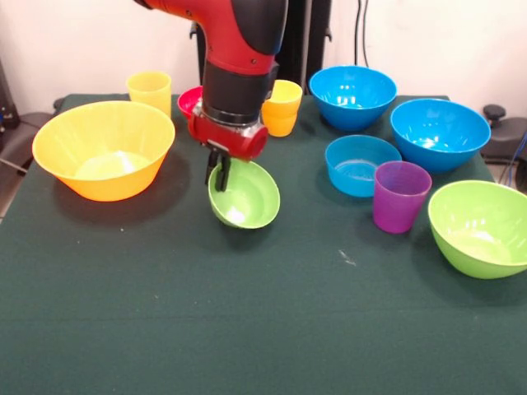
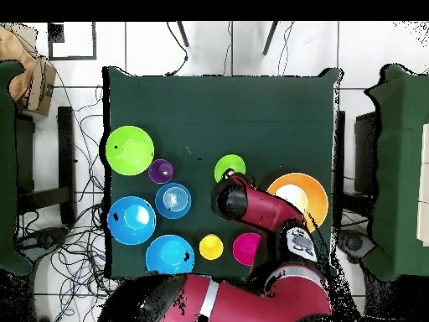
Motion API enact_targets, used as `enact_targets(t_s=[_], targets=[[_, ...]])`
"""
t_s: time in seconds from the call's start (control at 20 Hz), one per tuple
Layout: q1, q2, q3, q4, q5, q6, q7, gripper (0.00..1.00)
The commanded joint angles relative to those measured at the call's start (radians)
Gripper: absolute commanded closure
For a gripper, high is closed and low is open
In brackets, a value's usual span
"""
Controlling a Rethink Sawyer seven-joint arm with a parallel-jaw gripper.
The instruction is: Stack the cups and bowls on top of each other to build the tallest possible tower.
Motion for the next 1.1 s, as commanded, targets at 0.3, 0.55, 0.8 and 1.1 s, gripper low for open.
enact_targets(t_s=[0.3,0.55,0.8,1.1], targets=[[-0.022,-0.281,0.082,0.113,-0.028,0.292,0.02,1.0],[-0.048,-0.351,0.091,0.15,-0.041,0.336,-0.006,1.0],[-0.093,-0.482,0.085,0.212,-0.059,0.413,-0.07,1.0],[-0.163,-0.687,0.068,0.301,-0.077,0.57,-0.209,1.0]])
